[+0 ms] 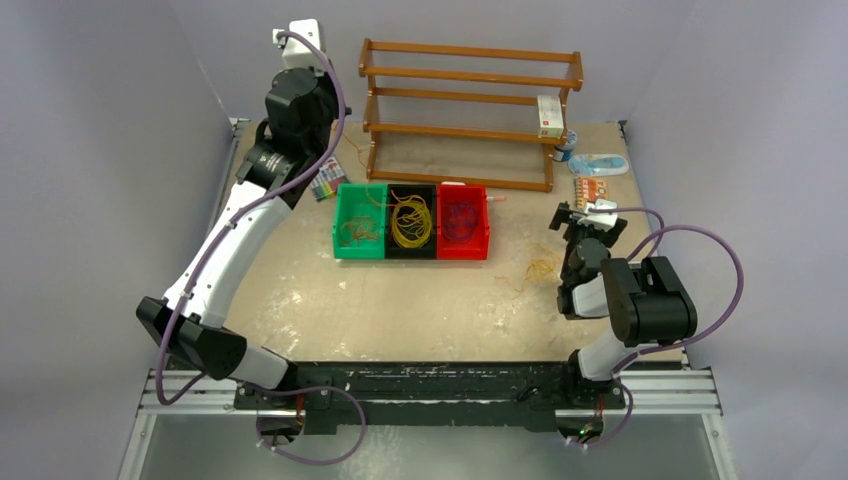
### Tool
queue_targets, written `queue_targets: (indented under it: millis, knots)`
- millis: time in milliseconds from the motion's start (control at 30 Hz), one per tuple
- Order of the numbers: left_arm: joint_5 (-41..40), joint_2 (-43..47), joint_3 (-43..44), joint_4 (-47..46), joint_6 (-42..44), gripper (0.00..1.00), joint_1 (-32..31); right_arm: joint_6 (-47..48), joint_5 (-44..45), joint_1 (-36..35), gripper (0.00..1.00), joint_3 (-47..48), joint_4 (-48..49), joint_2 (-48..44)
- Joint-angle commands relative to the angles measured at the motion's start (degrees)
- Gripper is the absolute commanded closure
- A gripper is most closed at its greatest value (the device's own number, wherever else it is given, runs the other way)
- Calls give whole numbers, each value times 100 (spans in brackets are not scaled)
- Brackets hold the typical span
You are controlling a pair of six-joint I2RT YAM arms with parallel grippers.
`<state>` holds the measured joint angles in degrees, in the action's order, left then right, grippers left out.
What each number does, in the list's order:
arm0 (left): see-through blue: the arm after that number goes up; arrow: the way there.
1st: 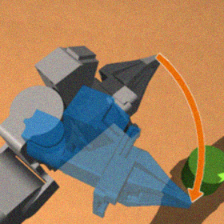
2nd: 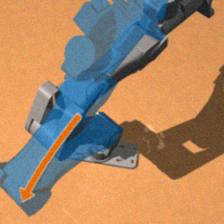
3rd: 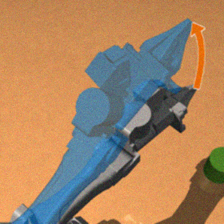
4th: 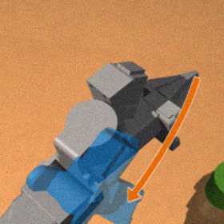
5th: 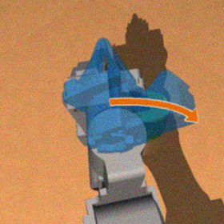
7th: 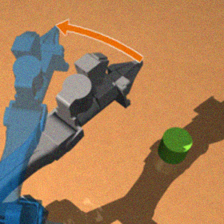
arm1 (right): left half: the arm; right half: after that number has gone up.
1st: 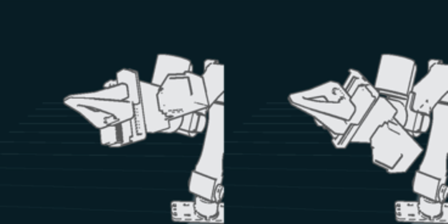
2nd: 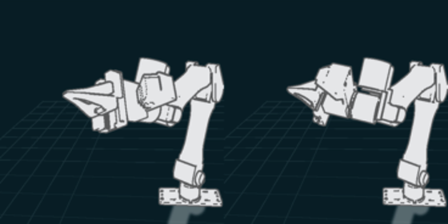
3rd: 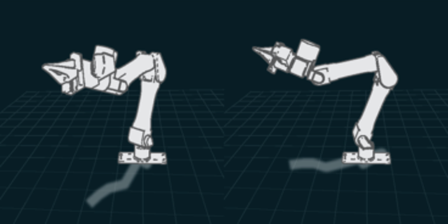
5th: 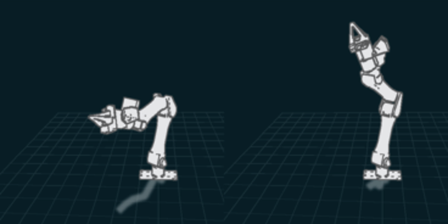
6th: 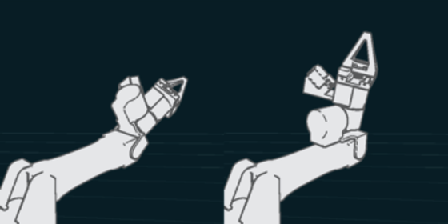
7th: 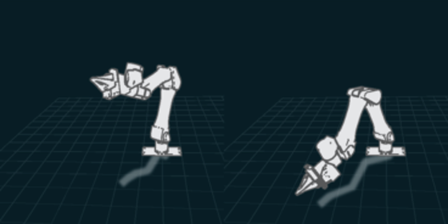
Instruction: Untangle the cables
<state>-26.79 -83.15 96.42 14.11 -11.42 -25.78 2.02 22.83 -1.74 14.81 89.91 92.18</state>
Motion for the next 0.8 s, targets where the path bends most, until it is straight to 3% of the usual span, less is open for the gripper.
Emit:
queue_targets:
  millis: [0,767]
  knots:
    - [227,-157,555,59,-120,100,91,73,42,33,1,92,391,-54]
    - [531,-431,812,168,-323,100,297,79,37,30,1,97,386,-54]
